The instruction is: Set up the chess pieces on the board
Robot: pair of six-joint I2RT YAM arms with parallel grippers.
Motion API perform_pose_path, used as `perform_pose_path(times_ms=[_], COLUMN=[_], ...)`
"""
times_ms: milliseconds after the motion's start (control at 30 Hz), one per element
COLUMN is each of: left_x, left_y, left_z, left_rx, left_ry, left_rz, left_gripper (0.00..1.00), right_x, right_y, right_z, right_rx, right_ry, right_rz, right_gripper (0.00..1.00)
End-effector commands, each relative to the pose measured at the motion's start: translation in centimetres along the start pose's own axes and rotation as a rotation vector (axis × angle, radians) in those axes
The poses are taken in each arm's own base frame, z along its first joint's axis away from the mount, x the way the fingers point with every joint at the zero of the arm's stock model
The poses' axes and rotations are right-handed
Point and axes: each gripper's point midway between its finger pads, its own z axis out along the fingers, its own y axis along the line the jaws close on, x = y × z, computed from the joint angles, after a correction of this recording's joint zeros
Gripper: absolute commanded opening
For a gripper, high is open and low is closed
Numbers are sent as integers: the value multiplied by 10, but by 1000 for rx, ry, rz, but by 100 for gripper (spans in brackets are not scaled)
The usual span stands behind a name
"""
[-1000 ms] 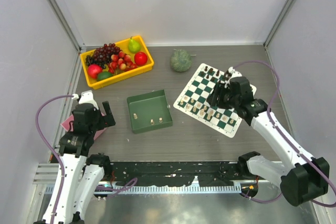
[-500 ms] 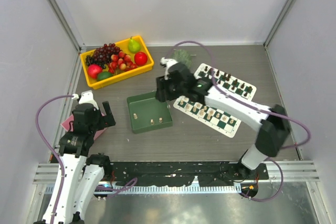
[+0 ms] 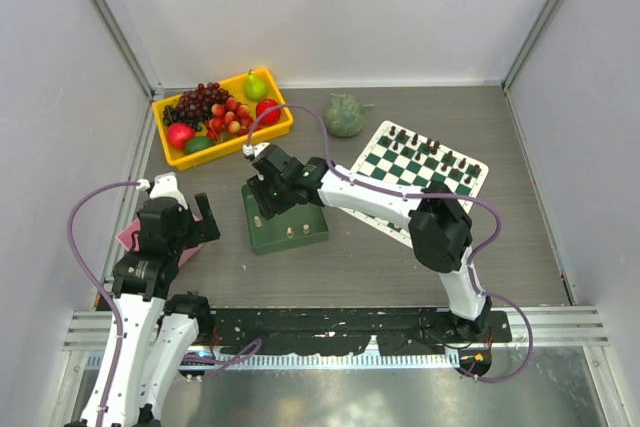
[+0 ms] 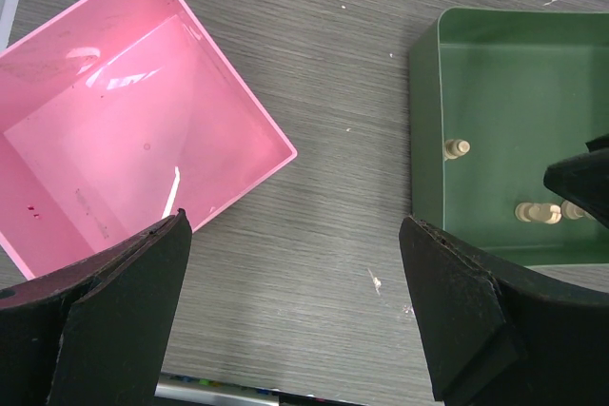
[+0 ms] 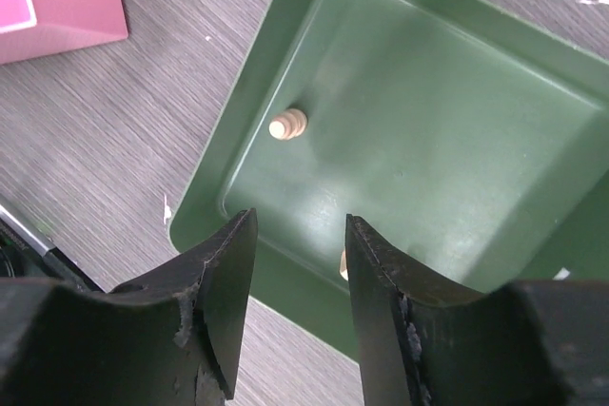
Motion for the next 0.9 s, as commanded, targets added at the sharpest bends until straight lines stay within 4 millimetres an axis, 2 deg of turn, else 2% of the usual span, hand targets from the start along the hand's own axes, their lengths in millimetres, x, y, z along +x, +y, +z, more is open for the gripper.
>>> perform_pose_path(times_ms=[0,267,433,867], left_x=[-12,-12,-12,-12], left_y=[-2,-2,-1,-1], left_z=[-3,-3,-4,-4], left_rx=[8,8,5,7], left_ry=[-42,-43,-43,-44], left_rz=[-3,-2,-3,-3], left_gripper=[99,99,99,99], right_x=[-23,-18,-17,-14], right_y=[13,26,35,35], right_z=[-2,23,25,34], right_rx=[-24,-37,-78,-74], right_ry=[-46,-11,-5,8], right_rz=[-28,-47,-44,-43], right_gripper=[48,48,48,50])
